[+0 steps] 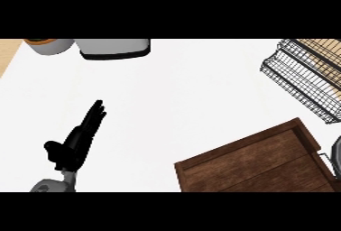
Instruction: Pick the sweet potato from the tray and place it in the tiered basket
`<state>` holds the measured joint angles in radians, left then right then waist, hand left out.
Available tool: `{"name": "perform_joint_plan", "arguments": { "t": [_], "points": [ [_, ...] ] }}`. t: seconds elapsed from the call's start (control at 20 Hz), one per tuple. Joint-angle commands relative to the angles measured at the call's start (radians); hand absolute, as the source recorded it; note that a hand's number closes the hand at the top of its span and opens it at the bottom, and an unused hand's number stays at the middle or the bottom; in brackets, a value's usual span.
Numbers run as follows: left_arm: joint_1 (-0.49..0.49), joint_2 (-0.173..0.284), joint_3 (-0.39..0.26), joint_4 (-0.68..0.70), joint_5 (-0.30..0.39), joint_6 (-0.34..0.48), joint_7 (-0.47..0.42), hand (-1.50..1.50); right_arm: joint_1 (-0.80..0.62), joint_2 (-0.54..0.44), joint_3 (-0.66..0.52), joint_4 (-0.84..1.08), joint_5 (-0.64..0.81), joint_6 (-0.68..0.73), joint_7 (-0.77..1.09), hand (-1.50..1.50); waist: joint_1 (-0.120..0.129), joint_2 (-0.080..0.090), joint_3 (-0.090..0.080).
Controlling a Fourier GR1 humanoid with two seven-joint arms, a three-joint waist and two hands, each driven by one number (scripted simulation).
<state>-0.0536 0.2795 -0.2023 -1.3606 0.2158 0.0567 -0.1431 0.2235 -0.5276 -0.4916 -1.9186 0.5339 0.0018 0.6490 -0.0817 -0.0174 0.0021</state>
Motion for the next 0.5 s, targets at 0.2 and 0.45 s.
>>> {"name": "perform_joint_plan", "arguments": {
  "t": [0.2, 0.45],
  "points": [
    [-0.079, -0.015, -0.006, 0.022, -0.036, -0.023, 0.014, 0.0, -0.103, -0.213, -0.308, 0.085, -0.273, 0.145, -0.07, 1.5, 0.073, 0.017, -0.003],
    [-0.089, -0.026, -0.007, 0.003, -0.026, -0.055, 0.06, 0.0, -0.317, -0.361, -0.256, 0.199, -0.282, 0.177, 0.082, 1.5, 0.095, 0.02, -0.003]
  ]
}}
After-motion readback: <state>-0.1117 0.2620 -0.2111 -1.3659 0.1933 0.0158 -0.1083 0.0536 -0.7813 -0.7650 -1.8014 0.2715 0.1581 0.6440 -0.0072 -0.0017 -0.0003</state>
